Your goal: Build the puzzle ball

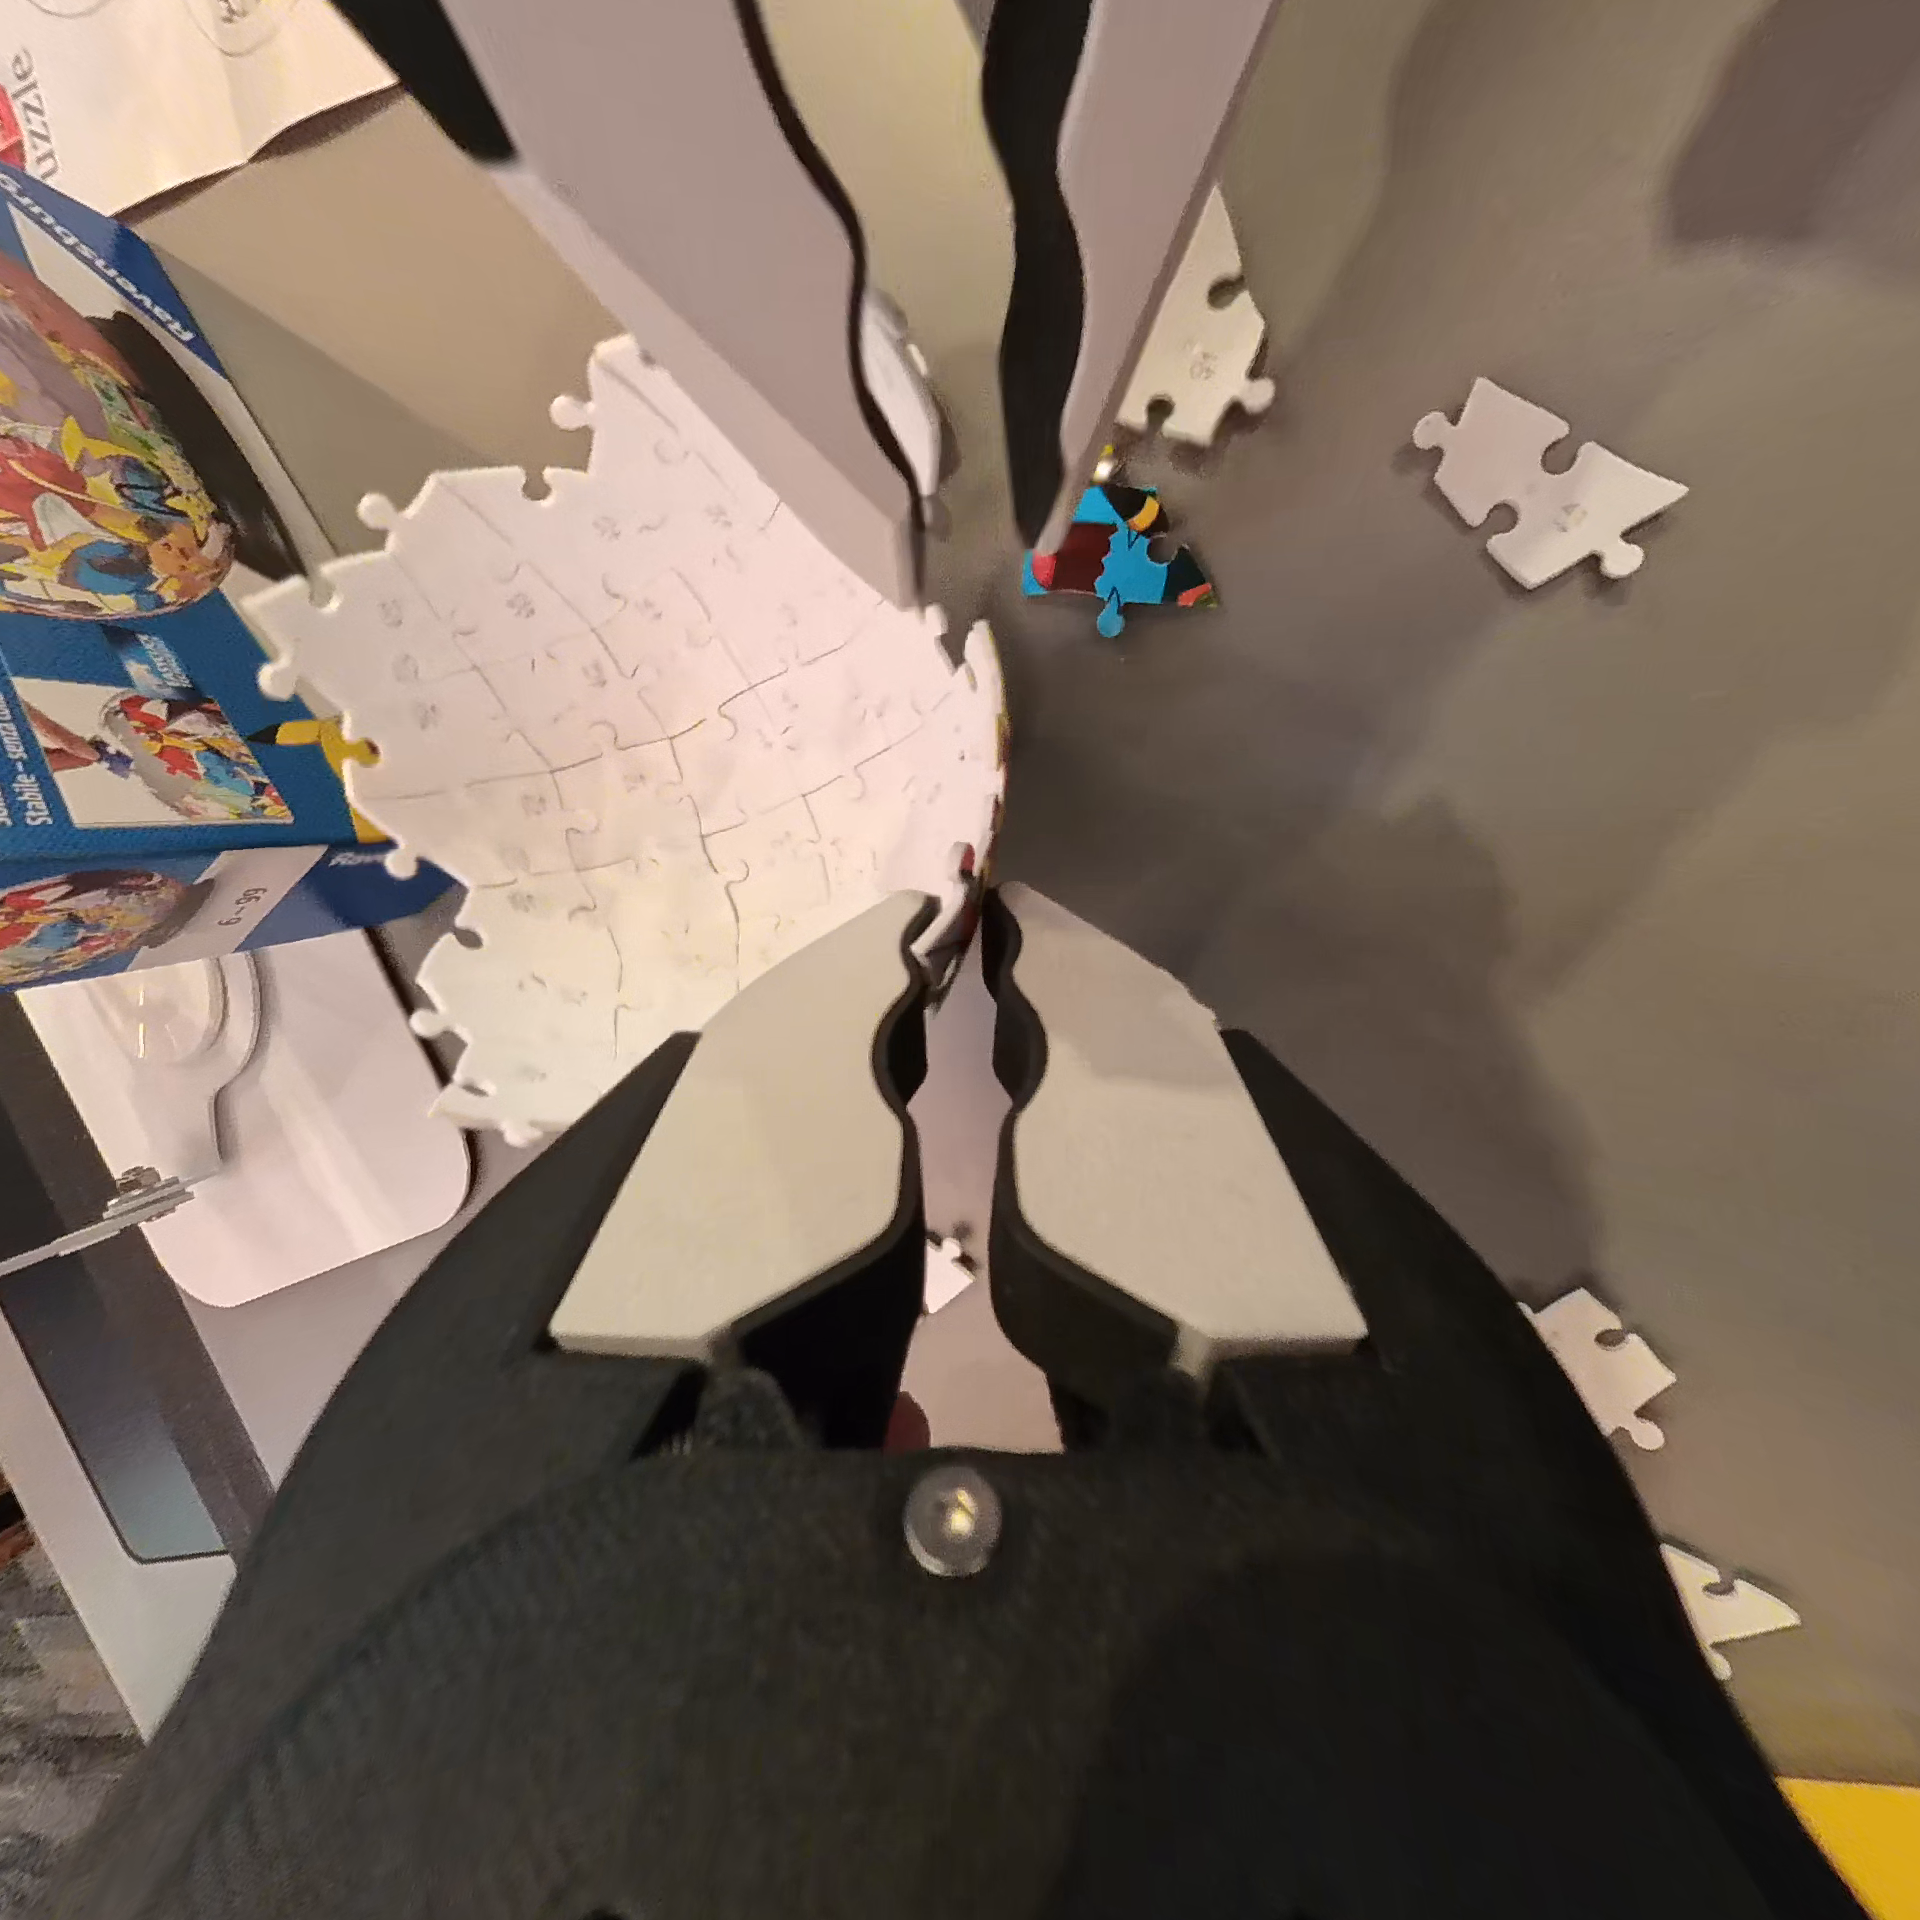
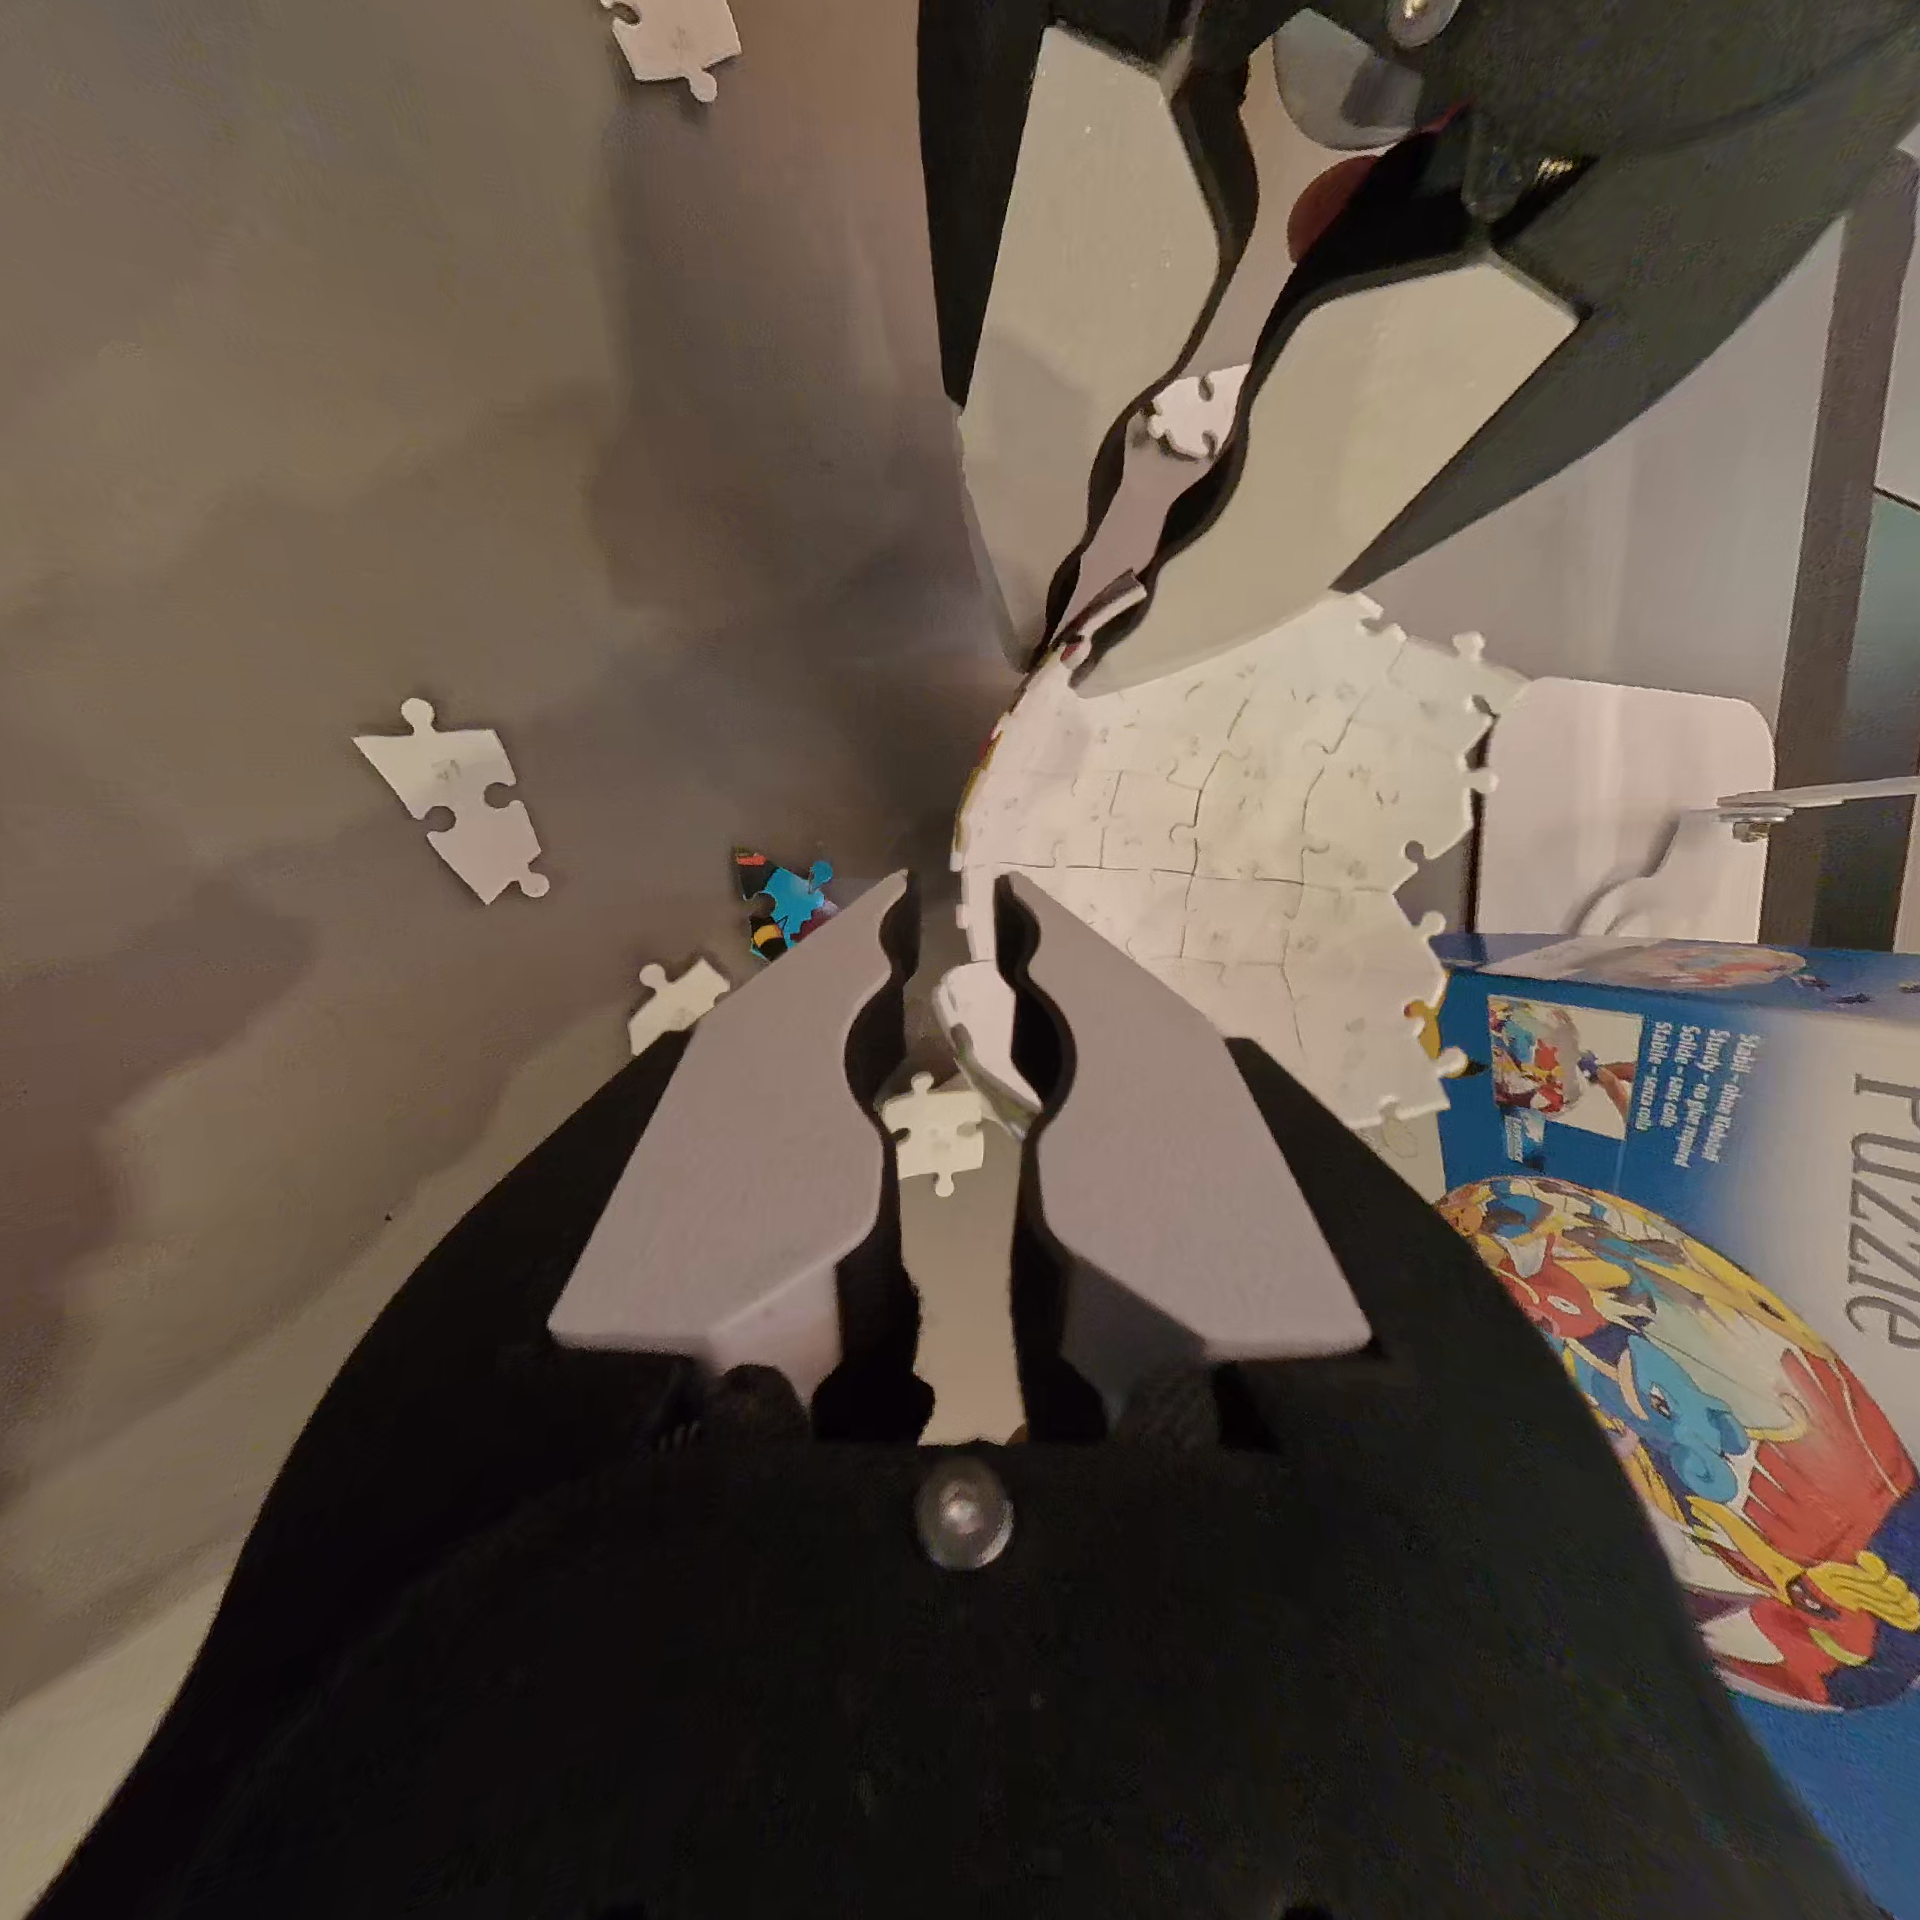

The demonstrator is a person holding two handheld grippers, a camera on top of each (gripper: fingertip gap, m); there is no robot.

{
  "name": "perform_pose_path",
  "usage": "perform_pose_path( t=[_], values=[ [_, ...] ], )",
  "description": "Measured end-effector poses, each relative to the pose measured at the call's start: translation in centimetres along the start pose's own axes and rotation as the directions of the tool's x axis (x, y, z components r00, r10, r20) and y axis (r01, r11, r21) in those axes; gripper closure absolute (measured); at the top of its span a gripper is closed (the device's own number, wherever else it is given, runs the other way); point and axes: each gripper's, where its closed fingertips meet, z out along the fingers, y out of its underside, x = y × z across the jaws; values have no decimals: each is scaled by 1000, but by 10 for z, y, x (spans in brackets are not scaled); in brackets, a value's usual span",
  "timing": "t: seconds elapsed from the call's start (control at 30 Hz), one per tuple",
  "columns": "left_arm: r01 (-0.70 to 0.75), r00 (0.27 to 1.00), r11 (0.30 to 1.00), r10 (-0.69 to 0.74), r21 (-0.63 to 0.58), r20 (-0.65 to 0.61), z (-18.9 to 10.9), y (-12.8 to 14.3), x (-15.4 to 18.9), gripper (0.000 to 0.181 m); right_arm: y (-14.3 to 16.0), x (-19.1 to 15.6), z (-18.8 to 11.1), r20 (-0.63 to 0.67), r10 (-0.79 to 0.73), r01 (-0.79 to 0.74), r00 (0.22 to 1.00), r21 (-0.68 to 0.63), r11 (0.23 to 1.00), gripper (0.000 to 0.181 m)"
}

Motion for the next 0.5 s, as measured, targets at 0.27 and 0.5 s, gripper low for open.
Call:
perform_pose_path(
  t=[0.27, 0.5],
  values=[
    [2, 1000, 1000, -2, -23, -10, -3, 2, 1, 178, -9, 4, -31, -62, 6, -1, 998, 89, 996, 156],
    [-2, 1000, 997, 3, -72, 13, -6, 5, 9, 178, 7, -5, -55, -92, 60, -50, 994, 110, 993, 156]
  ],
)
